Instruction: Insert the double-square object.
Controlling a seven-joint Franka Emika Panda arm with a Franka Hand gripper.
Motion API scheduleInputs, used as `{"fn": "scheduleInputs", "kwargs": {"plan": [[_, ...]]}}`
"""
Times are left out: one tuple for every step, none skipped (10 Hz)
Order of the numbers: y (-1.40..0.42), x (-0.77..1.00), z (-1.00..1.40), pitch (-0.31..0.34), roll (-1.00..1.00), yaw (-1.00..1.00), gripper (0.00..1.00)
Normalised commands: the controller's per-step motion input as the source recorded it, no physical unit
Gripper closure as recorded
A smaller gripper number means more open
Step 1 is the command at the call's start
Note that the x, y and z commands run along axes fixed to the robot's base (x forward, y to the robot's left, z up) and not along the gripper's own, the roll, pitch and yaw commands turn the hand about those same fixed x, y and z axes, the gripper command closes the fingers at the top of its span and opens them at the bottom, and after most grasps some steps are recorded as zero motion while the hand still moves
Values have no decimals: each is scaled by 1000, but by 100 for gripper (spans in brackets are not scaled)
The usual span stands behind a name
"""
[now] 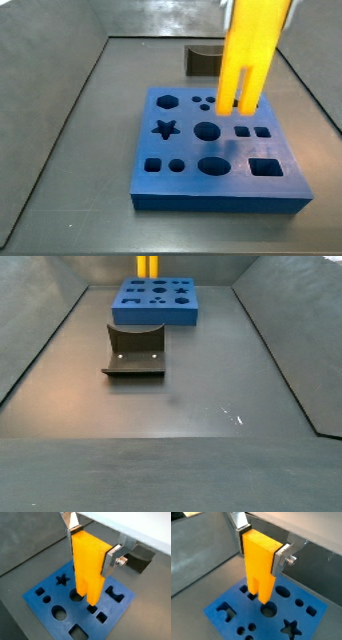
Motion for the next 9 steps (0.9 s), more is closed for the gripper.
{"fn": "scheduleInputs", "kwargs": {"plan": [[0, 889, 171, 310, 170, 0, 100], [0, 909, 100, 291, 200, 0, 100], [-57, 1000, 0, 154, 196, 0, 100], [3, 949, -129, 111, 170, 271, 100], [3, 829, -20, 27, 51, 423, 100], [-109, 966, -3, 0, 94, 191, 100], [-237, 1000, 0, -30, 107, 0, 100], [-274, 1000, 0, -36, 137, 0, 100], [-189, 1000, -83, -13, 167, 0, 100]]}}
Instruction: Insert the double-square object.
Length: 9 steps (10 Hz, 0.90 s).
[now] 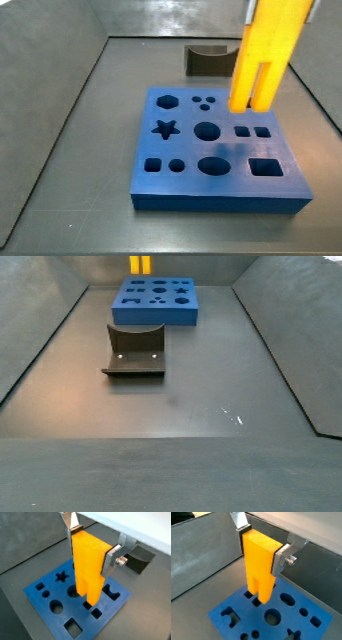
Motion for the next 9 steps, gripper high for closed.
{"fn": "scheduleInputs", "kwargs": {"plan": [[-126, 1000, -131, -20, 180, 0, 100], [0, 1000, -177, 0, 196, 0, 100], [0, 1000, -171, 0, 213, 0, 100], [-37, 906, -329, 21, 263, 0, 100], [-29, 389, -394, -27, 107, 6, 100], [-89, 254, -346, -73, 39, 6, 100], [-114, 254, -397, -70, 103, 0, 100], [-91, 131, -331, -21, 84, 11, 100], [0, 0, -197, 0, 61, 0, 100]]}}
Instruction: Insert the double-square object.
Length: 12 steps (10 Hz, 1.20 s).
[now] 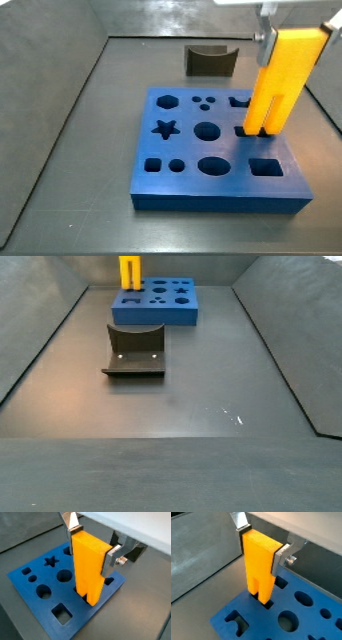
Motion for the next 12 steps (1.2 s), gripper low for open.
{"fn": "scheduleInputs", "kwargs": {"plan": [[0, -46, -194, 0, 67, 0, 100], [0, -194, -151, -11, 34, 0, 100], [-23, -286, -129, -50, 7, 0, 100], [-60, -174, -146, -69, 0, 0, 100], [0, -57, -123, -41, 0, 0, 100], [0, 100, -294, 0, 49, 83, 100], [0, 91, -469, 0, 97, 51, 100], [0, 46, -794, -20, 147, 54, 100], [0, 0, -906, -24, 211, 26, 100], [0, 0, -900, -19, 211, 20, 100], [0, 0, -869, -1, 207, 0, 100], [-20, 0, -906, -3, 199, 0, 100]]}}
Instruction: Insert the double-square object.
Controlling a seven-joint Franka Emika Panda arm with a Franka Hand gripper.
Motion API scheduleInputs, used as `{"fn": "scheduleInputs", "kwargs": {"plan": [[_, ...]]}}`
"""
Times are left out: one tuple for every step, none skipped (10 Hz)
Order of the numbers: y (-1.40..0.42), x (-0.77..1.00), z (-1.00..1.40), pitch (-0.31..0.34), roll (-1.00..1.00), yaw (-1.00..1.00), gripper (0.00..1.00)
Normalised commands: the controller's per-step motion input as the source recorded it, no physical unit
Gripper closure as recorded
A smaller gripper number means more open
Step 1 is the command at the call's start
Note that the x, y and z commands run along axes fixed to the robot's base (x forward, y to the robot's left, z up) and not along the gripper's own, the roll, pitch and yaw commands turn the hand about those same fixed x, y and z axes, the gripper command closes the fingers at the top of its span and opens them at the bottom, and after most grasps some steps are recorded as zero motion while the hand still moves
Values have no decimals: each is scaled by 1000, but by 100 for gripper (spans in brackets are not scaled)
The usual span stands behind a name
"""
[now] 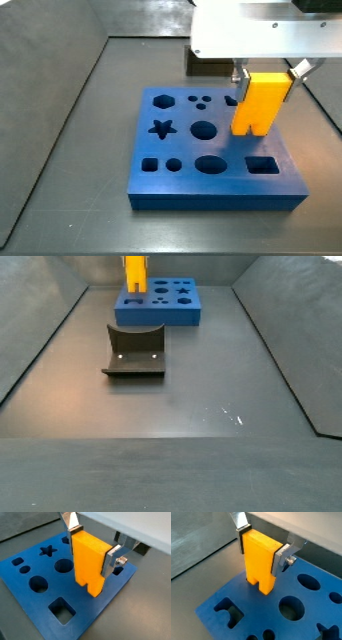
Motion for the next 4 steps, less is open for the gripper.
{"fn": "scheduleInputs", "kwargs": {"plan": [[0, 0, -920, -3, 147, 0, 100], [0, 0, -80, -24, 0, 0, 100], [-3, 0, 0, 6, 23, 0, 100], [0, 0, 0, 0, 0, 0, 100]]}}
